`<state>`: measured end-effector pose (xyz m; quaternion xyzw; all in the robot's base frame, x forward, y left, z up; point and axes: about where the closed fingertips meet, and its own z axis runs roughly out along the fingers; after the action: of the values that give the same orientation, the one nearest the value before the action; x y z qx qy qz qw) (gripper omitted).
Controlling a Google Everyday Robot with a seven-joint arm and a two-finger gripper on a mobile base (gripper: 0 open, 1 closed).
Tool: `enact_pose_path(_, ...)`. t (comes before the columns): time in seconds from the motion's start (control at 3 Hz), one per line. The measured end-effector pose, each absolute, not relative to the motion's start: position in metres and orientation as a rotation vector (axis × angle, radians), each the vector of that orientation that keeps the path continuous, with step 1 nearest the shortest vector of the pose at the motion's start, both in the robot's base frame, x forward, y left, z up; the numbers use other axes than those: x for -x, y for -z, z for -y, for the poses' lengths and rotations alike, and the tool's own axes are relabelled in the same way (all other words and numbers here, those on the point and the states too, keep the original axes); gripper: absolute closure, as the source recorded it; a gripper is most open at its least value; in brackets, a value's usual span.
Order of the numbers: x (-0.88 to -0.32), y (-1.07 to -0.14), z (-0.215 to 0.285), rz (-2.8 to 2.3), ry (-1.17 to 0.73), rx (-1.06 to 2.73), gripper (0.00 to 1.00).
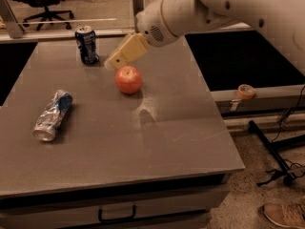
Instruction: Move pepsi can near redbull can
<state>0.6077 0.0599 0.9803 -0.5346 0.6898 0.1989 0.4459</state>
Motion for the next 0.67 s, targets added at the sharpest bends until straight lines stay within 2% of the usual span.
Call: enact_pose_path(0.67,-0.6176,-0.9754,-0.0783,-1.673,-0.457,1.299,0.0)
